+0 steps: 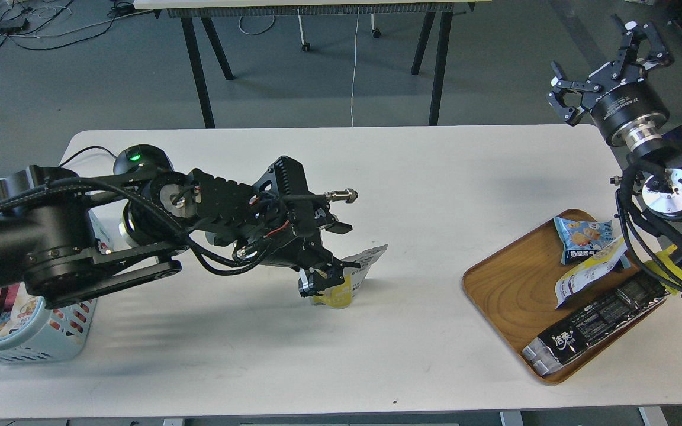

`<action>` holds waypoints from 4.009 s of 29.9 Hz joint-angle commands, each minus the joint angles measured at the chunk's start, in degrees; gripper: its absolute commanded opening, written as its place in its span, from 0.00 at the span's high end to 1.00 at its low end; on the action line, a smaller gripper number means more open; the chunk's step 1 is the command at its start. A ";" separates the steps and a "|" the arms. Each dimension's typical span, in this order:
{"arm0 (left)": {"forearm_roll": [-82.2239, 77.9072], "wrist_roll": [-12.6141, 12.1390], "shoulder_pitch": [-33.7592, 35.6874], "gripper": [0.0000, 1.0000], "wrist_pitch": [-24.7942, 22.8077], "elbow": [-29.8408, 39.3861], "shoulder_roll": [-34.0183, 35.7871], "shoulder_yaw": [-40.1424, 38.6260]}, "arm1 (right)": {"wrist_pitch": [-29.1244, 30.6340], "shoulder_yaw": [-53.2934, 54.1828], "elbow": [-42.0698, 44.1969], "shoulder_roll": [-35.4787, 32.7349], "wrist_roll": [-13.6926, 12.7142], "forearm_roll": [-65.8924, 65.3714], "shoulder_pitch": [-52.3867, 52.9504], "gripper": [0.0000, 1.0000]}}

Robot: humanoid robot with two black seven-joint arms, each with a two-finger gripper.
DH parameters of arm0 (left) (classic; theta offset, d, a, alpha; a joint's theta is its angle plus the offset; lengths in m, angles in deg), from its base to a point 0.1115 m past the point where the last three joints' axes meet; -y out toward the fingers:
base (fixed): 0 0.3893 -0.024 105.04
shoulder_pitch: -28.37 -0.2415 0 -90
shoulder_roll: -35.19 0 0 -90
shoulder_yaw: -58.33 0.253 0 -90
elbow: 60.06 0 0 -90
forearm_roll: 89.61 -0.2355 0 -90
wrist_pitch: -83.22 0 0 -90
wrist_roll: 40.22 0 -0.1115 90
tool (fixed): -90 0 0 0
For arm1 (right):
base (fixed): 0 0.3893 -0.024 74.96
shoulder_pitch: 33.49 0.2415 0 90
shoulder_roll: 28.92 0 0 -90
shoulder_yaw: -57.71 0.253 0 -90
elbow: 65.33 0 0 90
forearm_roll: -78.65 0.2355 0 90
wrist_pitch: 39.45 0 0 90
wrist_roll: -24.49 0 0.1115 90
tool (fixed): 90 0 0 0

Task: Scan snack and place in basket
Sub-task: 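Reach the left gripper over and grasp the yellow pouch, then hold the yellow pouch in front of the scanner with the left gripper, then lower the yellow pouch into the blue basket and release it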

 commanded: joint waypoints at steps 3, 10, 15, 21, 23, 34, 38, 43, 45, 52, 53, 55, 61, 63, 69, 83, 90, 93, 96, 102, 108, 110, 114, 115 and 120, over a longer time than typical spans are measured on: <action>0.01 -0.21 -0.37 0.59 0.01 0.03 0.04 0.39 | 0.22 0.30 -0.06 0.00 -0.01 -0.09 0.11 0.01; 0.01 -0.21 -0.90 0.91 0.01 0.03 0.04 0.39 | 0.22 0.30 -0.06 -0.53 -0.01 -0.09 0.29 0.01; 0.01 -0.04 -0.90 0.99 0.01 0.20 0.48 0.31 | 0.04 0.30 -0.06 -0.44 -0.01 -0.09 0.38 0.01; 0.01 0.49 -0.90 0.99 0.01 2.04 3.02 -0.48 | 0.04 0.30 0.03 -0.62 -0.01 -0.09 0.99 0.01; 0.01 0.67 -0.90 1.00 0.01 3.62 5.57 -0.75 | 0.04 0.30 0.11 -0.71 -0.01 -0.09 1.25 0.01; 0.01 7.25 -0.99 1.00 8.05 6.71 24.20 -1.54 | 0.04 0.21 0.12 -0.71 -0.01 -0.18 1.69 0.01; 0.01 10.59 -1.17 1.00 8.40 6.19 30.35 -1.45 | 0.04 0.21 0.12 -0.71 -0.01 -0.27 1.69 0.01; 0.01 12.44 -1.34 1.00 8.49 5.04 34.75 -1.19 | 0.04 0.13 0.03 -0.71 -0.01 -0.27 2.22 0.01; 0.01 12.53 -1.61 1.00 8.76 3.64 34.94 -1.19 | 0.04 0.13 0.03 -0.71 -0.01 -0.27 2.31 0.01; 0.01 12.79 -1.61 1.00 13.15 -1.64 34.58 -1.54 | 0.04 0.04 -0.24 -0.88 -0.01 -0.35 2.40 0.01; 0.01 12.88 -1.69 1.00 13.33 -1.81 34.58 -1.54 | 0.04 0.04 -0.24 -0.97 -0.01 -0.35 2.40 0.01; 0.01 12.80 -1.69 1.00 13.33 -1.90 34.41 -1.54 | 0.04 0.04 -0.24 -0.97 -0.01 -0.35 2.40 0.01; 0.01 12.44 -1.61 0.99 13.24 -3.13 32.22 -1.72 | 0.04 0.13 -0.24 -0.97 -0.01 -0.35 2.48 0.01; 0.01 12.53 -1.61 0.99 13.24 -4.71 31.16 -1.63 | 0.04 0.21 -0.24 -0.97 -0.01 -0.35 2.40 0.01; 0.01 12.62 -1.61 0.99 13.24 -4.98 30.72 -1.54 | 0.04 0.21 -0.24 -1.06 -0.01 -0.35 2.31 0.01; 0.01 13.49 -1.34 0.99 13.41 -3.49 31.33 -1.72 | 0.13 0.21 -0.24 -1.32 -0.01 -0.35 2.40 0.01; 0.01 13.99 -1.17 0.99 13.24 2.13 34.23 -4.78 | 0.22 0.21 -0.24 -1.23 0.08 -0.35 2.31 0.01; 0.01 13.99 -1.17 0.98 13.24 5.47 36.68 -7.60 | 0.22 0.21 -0.24 -1.23 0.08 -0.35 2.40 0.01; 0.01 13.99 -1.17 0.99 13.33 6.88 40.37 -9.62 | 0.39 0.21 -0.24 -1.32 0.08 -0.35 2.66 0.01; 0.01 13.99 -1.08 0.99 13.76 6.89 48.37 -10.33 | 0.48 0.21 -0.15 -1.41 0.08 -0.35 2.75 0.01; 0.01 13.99 -1.17 0.99 17.89 6.80 57.33 -10.77 | 0.48 0.30 -0.24 -1.32 0.08 -0.35 2.92 0.01; 0.01 13.99 -1.17 0.99 19.03 6.71 60.50 -10.59 | 0.48 0.21 -0.24 -1.41 0.08 -0.35 3.27 0.01; 0.01 13.99 -1.26 0.99 21.85 6.18 65.51 -8.32 | 0.57 0.21 -0.15 -1.41 0.08 -0.35 3.45 0.01; 0.01 13.99 -1.17 0.99 22.46 6.10 66.30 -7.35 | 0.57 0.21 -0.15 -1.41 0.08 -0.35 3.45 0.01; 0.01 13.99 -1.17 0.99 25.10 4.08 68.75 -3.92 | 0.48 0.21 -0.24 -1.23 0.08 -0.35 3.80 0.01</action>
